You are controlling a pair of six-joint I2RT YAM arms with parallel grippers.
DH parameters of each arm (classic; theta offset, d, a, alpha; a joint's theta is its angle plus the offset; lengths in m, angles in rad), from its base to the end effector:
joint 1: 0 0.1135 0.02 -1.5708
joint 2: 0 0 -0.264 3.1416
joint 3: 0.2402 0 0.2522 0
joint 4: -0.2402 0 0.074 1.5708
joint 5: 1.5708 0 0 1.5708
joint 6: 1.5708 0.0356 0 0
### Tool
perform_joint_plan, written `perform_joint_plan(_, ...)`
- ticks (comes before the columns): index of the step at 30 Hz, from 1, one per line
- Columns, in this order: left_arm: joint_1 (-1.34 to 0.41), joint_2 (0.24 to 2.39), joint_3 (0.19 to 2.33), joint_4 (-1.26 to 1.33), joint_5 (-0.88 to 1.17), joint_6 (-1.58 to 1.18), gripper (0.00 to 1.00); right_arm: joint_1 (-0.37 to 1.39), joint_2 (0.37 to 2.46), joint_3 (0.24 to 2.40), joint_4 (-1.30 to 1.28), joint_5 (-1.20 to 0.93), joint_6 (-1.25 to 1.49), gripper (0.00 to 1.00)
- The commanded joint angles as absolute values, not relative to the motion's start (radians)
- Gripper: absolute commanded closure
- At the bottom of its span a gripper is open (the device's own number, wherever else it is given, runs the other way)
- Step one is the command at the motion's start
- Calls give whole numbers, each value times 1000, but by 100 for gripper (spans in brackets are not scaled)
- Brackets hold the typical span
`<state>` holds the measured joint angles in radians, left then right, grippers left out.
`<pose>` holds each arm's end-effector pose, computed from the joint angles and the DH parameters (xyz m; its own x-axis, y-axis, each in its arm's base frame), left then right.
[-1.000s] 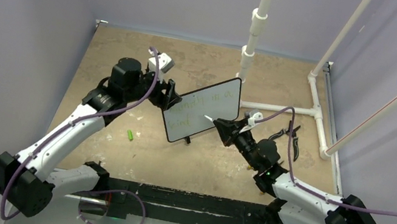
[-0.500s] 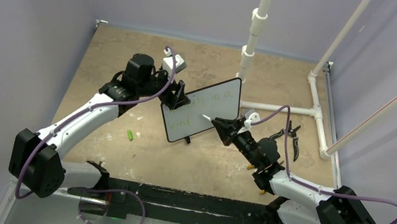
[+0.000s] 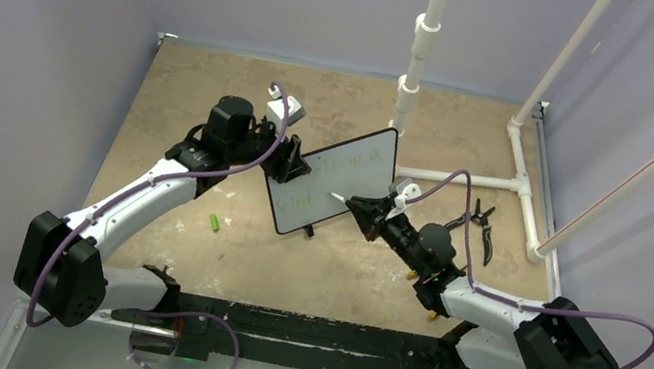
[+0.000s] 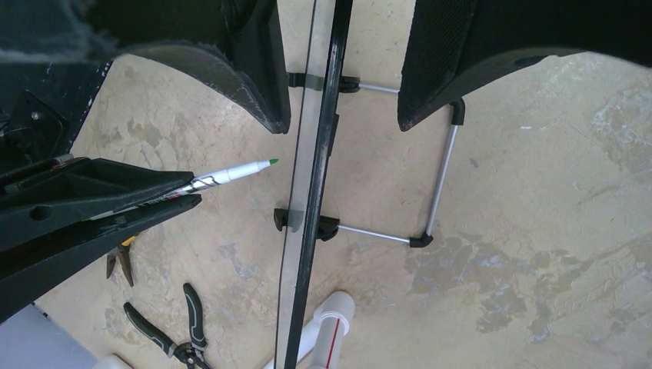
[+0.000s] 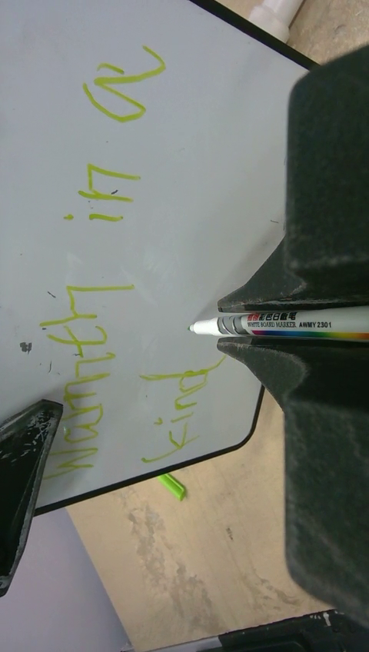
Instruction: Write a sentence on the whiteboard
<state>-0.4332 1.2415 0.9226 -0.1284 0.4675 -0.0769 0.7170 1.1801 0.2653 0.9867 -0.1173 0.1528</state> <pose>0.2487 -0.1327 0.2977 -0.4485 0.1319 -0.8840 0.7112 0.6517 -0.2636 0.1672 0.1513 0.2079 -0.0592 0.1489 -0.9871 -0.7402 0.6569 0.1435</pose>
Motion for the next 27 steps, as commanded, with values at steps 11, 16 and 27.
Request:
perform_joint_plan(11,-433,1224,915,-75,484,-98,65,713,1250,338,999,-79,126,100)
perform_joint_plan(16,-433,1227,915,-75,491,-99,69,713,1263,345,1002,-61,124,100)
perform_joint_plan(27,-433,1227,914,-75,497,-99,73,713,1281,360,979,-25,125,100)
